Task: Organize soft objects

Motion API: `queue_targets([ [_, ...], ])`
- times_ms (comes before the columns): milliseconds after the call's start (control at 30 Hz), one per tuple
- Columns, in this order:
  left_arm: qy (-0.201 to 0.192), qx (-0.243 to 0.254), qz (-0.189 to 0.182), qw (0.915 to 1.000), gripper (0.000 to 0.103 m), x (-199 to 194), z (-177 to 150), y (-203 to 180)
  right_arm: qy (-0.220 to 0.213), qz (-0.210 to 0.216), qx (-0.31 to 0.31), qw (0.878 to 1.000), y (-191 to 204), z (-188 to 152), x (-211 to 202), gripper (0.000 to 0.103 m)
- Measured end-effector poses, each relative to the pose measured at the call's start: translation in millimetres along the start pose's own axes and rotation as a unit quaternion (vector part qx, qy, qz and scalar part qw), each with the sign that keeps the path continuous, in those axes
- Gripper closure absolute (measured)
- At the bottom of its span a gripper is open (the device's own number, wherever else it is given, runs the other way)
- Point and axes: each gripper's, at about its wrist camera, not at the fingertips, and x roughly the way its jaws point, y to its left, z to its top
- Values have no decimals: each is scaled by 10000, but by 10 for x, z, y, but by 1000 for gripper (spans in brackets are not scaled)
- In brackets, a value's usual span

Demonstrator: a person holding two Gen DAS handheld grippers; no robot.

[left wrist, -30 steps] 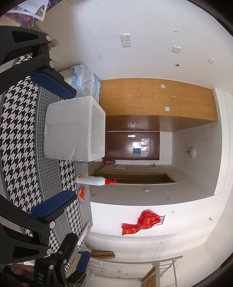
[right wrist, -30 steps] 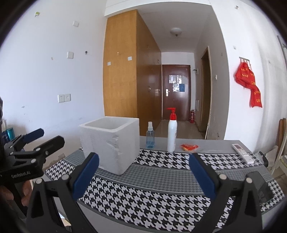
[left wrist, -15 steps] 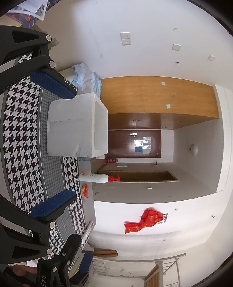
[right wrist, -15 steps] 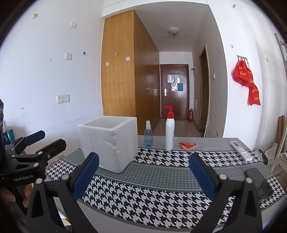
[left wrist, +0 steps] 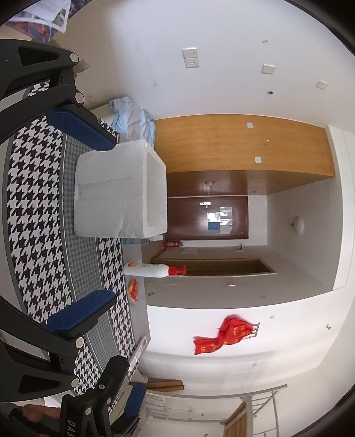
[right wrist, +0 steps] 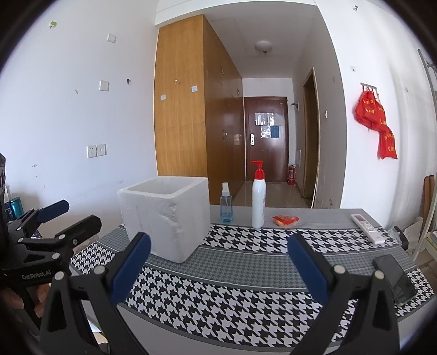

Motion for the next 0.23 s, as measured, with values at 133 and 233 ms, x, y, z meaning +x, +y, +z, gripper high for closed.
queue_targets([
  [133,-37,22,16,10000,1,-4,-2,-5,35,3,4,10000,6,-4,20,1],
  [233,-47,46,40,10000,1,-2,1,-11,31,24,-9,10000,15,-6,25,1],
])
